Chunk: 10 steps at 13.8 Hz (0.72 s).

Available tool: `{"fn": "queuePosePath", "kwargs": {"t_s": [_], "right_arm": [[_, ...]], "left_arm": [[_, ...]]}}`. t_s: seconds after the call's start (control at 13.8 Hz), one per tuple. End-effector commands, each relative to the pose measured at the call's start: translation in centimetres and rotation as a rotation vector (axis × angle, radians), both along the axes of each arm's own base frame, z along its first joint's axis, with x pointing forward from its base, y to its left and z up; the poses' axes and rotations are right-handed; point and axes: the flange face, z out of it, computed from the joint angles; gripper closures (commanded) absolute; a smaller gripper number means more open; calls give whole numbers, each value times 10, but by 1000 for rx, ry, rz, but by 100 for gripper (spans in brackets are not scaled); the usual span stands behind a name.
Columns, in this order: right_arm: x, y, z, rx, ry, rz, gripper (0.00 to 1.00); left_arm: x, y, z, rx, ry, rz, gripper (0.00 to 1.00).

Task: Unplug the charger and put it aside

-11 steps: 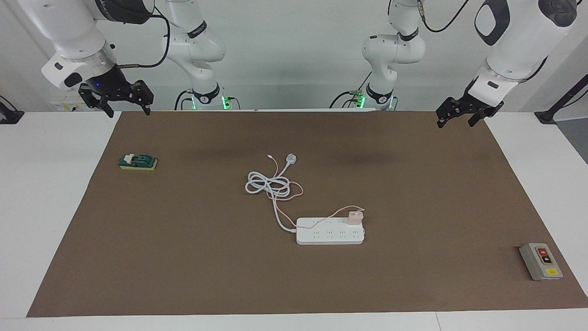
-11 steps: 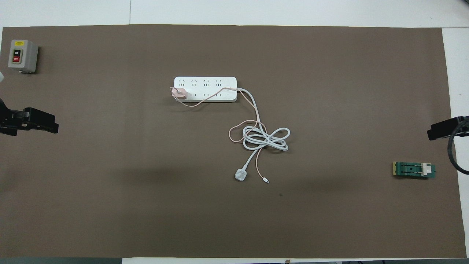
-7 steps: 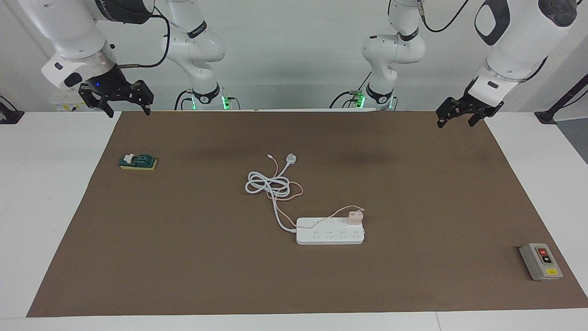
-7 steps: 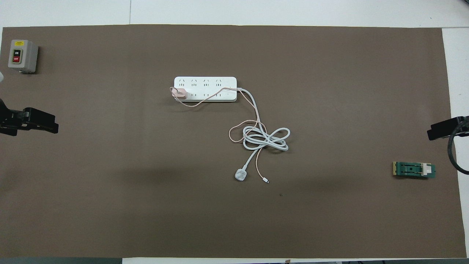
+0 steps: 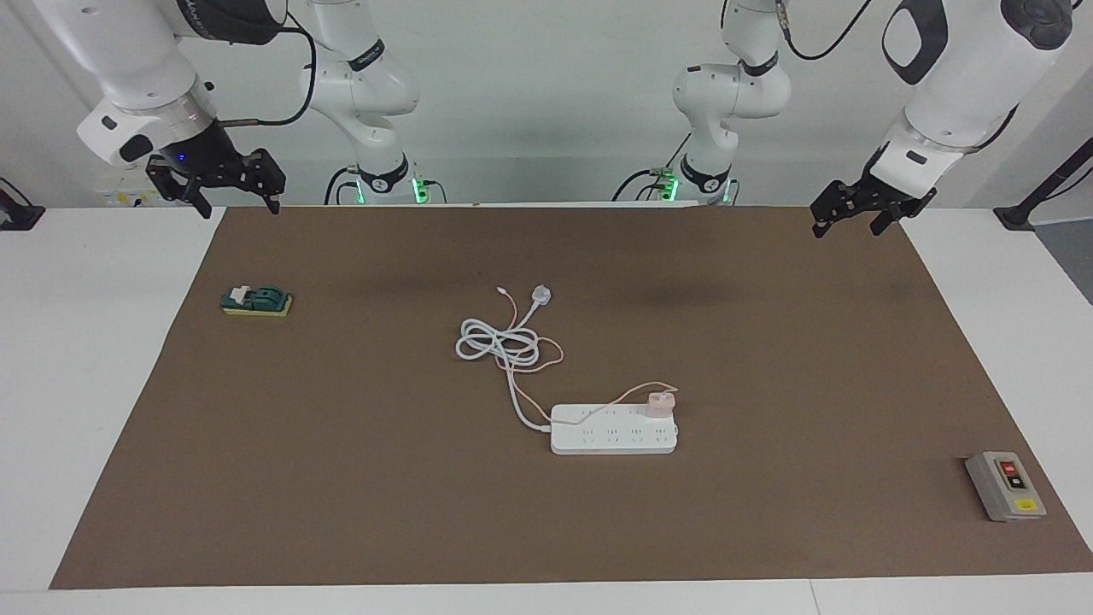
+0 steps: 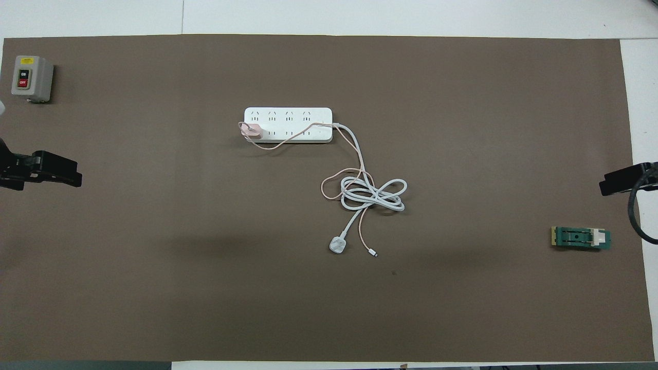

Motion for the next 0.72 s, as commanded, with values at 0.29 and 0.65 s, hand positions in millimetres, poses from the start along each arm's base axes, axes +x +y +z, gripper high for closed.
{"fn": "queuePosePath", "kwargs": {"t_s": [0.29,0.65], "right_arm": [[11,65,-27,-12,11,-379,0],[45,121,-81,132,140,-787,0]], "left_arm": [[-5,2,3,7,-10,-4,0],[-5,2,3,7,-10,-4,0]]}}
